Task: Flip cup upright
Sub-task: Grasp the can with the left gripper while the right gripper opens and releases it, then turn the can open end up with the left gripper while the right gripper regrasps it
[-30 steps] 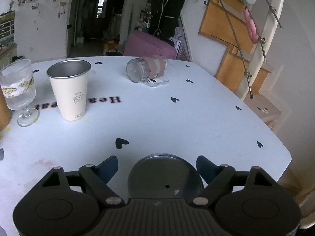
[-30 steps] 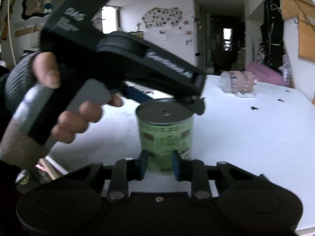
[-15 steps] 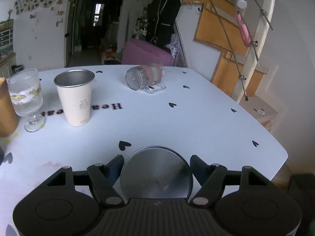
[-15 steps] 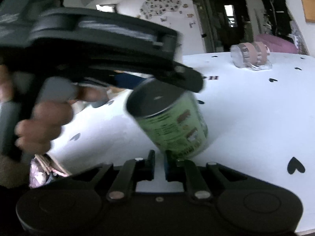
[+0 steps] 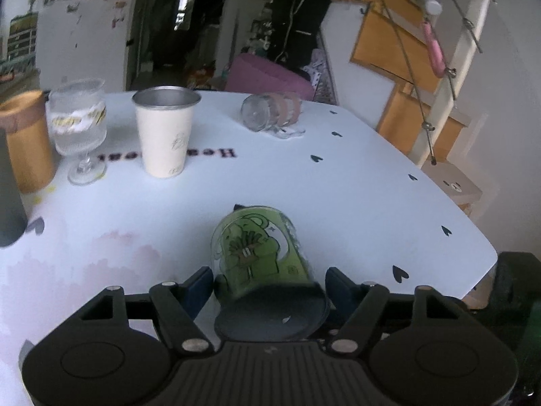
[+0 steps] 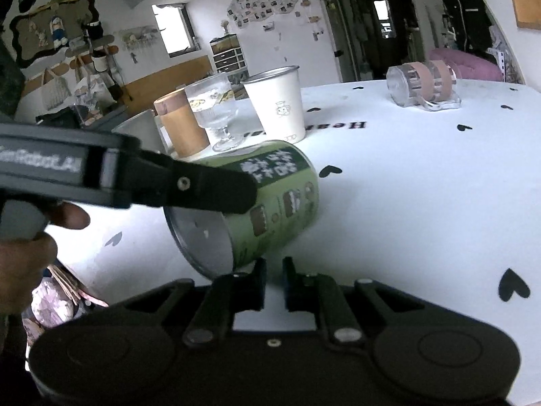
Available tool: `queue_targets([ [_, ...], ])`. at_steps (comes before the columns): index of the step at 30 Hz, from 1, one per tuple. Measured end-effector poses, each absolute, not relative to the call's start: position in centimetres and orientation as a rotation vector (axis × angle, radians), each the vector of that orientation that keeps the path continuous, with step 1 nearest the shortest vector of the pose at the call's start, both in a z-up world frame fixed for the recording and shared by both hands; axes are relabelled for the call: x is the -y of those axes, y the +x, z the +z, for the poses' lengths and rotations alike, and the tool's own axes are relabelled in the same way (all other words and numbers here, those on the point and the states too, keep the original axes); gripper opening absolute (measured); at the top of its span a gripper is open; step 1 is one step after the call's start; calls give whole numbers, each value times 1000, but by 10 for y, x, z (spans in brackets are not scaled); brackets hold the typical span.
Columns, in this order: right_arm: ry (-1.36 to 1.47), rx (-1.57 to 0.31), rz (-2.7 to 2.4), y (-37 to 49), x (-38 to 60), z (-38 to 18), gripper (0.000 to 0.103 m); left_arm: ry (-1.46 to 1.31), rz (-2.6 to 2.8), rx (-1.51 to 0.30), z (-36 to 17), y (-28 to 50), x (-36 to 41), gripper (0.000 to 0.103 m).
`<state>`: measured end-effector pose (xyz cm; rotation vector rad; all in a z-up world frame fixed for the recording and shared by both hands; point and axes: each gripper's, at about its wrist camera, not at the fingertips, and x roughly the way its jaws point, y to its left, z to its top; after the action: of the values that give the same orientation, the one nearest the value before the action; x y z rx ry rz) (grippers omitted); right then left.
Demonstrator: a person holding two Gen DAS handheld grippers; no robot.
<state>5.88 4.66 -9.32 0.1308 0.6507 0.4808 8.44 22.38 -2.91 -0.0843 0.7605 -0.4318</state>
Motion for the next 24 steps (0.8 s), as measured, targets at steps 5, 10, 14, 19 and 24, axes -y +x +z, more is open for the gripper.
queue_targets([
  [5, 189, -656, 387, 62, -19, -87, 28, -106, -427, -765, -33, 83, -231, 72],
  [10, 418, -695, 358, 84, 14, -77, 41, -119, -420, -777, -38, 82, -236, 72],
  [14, 553, -735, 415, 105, 18, -68, 63, -124, -418, -785, -42, 82, -237, 72],
  [19, 646, -808, 467, 133, 1, -63, 73, -123, -420, -782, -42, 82, -238, 72],
  [24, 715, -928, 497, 162, -15, -75, 74, -117, -426, -779, -42, 81, -238, 72],
])
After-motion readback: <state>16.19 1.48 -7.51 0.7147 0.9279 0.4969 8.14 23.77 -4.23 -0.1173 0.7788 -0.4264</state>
